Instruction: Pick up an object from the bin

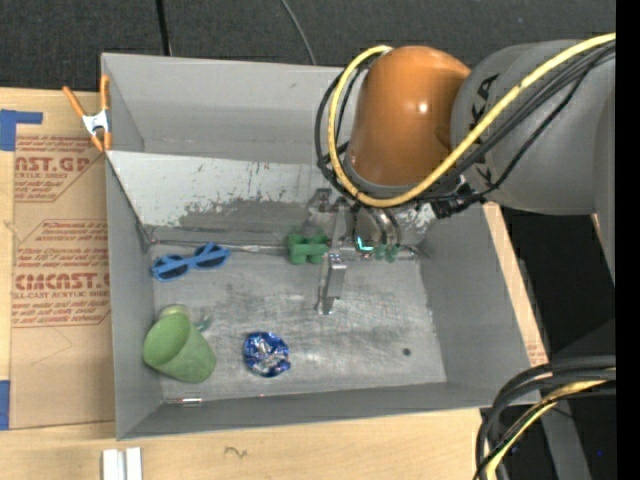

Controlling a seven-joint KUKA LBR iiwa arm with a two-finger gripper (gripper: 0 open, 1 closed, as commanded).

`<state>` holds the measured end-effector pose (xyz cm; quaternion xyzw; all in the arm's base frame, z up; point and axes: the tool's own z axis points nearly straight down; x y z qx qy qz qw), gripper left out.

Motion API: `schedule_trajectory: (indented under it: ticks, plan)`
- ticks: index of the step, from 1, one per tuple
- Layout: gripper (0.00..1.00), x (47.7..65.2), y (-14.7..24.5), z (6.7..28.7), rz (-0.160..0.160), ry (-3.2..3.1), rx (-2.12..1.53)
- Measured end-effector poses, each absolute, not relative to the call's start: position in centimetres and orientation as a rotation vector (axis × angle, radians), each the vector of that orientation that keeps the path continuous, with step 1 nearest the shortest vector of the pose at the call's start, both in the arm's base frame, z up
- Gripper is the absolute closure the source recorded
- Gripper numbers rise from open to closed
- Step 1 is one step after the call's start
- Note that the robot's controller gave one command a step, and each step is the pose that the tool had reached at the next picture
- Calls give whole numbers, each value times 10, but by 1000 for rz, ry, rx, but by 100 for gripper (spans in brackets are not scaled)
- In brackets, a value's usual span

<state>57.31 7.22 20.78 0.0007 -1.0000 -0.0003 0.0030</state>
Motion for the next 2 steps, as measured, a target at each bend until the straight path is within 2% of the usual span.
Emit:
schedule_trajectory:
  ticks: [1,2]
  plan:
    - [0,519,132,105,-2,-3130,101]
    - [0,487,119,78,-2,-3139,256]
